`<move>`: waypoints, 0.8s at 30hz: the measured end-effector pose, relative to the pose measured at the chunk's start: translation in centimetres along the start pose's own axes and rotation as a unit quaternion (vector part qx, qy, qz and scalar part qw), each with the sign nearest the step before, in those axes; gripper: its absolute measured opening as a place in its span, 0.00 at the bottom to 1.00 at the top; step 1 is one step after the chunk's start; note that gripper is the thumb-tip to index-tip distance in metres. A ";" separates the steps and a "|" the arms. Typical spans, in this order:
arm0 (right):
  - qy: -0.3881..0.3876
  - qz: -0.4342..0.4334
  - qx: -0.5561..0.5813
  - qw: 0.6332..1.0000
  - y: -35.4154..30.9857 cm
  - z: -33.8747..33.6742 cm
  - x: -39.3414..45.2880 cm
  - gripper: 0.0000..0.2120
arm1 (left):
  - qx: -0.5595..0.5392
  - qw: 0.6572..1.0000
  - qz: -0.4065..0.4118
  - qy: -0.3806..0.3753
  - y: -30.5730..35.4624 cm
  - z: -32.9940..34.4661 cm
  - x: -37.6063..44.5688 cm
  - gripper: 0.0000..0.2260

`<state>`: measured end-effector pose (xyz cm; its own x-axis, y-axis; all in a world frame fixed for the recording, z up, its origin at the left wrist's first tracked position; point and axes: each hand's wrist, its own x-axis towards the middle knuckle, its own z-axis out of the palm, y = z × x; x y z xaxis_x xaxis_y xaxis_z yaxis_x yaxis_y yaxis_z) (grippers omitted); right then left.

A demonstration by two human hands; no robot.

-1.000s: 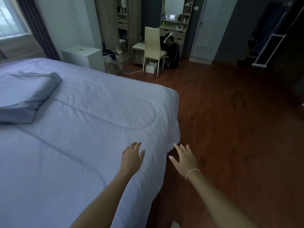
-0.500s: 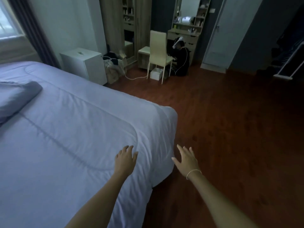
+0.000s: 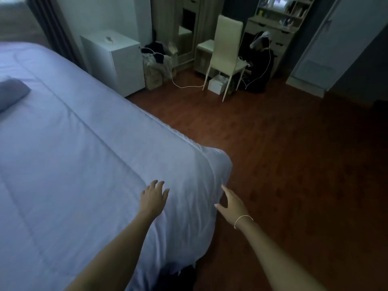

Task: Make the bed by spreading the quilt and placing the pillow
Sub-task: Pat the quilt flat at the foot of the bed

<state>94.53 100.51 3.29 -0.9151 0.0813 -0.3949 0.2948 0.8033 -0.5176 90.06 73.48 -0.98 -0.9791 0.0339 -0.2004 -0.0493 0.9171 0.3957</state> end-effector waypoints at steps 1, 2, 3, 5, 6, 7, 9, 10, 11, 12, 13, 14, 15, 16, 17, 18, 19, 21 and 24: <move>-0.009 0.000 0.001 1.000 0.5 -1.3 1.6 0.36 | -0.005 1.000 -0.003 -0.002 1.1 0.2 1.7 0.21; -0.010 0.002 -0.003 1.000 1.0 -2.5 3.1 0.35 | -0.007 1.000 -0.003 -0.004 2.2 0.1 3.1 0.21; -0.006 0.006 -0.011 1.000 1.5 -3.9 5.0 0.35 | -0.006 1.000 -0.003 -0.009 3.4 0.2 4.8 0.21; 0.001 0.015 -0.032 0.999 2.2 -6.2 8.5 0.33 | -0.004 1.000 -0.005 -0.019 5.4 0.6 7.4 0.21; -0.003 0.017 -0.040 0.999 2.5 -6.9 10.2 0.33 | -0.003 1.000 -0.006 -0.022 6.1 1.0 8.4 0.21; -0.012 0.013 -0.047 0.999 2.7 -7.4 11.7 0.32 | 0.001 1.000 -0.006 -0.022 6.6 1.5 9.1 0.21; -0.046 0.007 -0.065 0.997 3.1 -8.2 15.8 0.33 | 0.017 0.999 -0.017 -0.024 7.3 2.9 11.1 0.22; -0.064 0.002 -0.074 0.995 3.4 -8.3 18.0 0.33 | 0.027 0.999 -0.027 -0.028 7.6 3.7 12.0 0.23; -0.081 -0.004 -0.088 0.993 3.6 -8.4 20.2 0.34 | 0.035 0.998 -0.040 -0.034 7.8 4.6 12.7 0.24; -0.092 -0.013 -0.101 0.990 3.7 -8.4 22.1 0.34 | 0.045 0.997 -0.053 -0.041 7.9 5.3 13.2 0.25; -0.104 -0.027 -0.120 0.987 3.7 -8.4 24.4 0.33 | 0.051 0.995 -0.071 -0.047 8.2 6.0 13.9 0.26; -0.113 -0.042 -0.139 0.983 3.8 -8.4 26.6 0.33 | 0.052 0.993 -0.090 -0.047 8.5 6.6 14.7 0.27; -0.125 -0.059 -0.161 0.977 3.7 -8.5 28.8 0.33 | 0.051 0.991 -0.110 -0.048 8.9 7.1 15.5 0.28; -0.137 -0.078 -0.184 0.970 3.5 -8.4 30.8 0.33 | 0.049 0.988 -0.136 -0.053 9.3 7.6 16.4 0.29; -0.147 -0.095 -0.207 0.962 3.2 -8.5 32.4 0.33 | 0.050 0.984 -0.159 -0.057 9.7 8.0 17.0 0.30; -0.163 -0.111 -0.227 0.954 3.0 -8.4 34.4 0.33 | 0.054 0.980 -0.182 -0.057 10.1 8.3 18.0 0.31; -0.181 -0.121 -0.246 0.944 2.8 -8.2 36.1 0.33 | 0.053 0.977 -0.201 -0.050 10.4 8.6 19.1 0.32; -0.226 -0.139 -0.293 0.918 2.3 -7.1 39.1 0.37 | 0.041 0.971 -0.233 -0.024 11.1 9.1 21.1 0.34; -0.275 -0.175 -0.358 0.875 1.8 -4.6 42.1 0.45 | 0.026 0.958 -0.287 -0.002 11.4 10.3 22.8 0.33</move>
<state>55.23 108.07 -10.79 -0.5851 -0.3822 -0.7153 -0.4062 0.9015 -0.1494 69.18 88.77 -10.24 -0.7933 -0.4796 -0.3751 -0.5687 0.8037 0.1751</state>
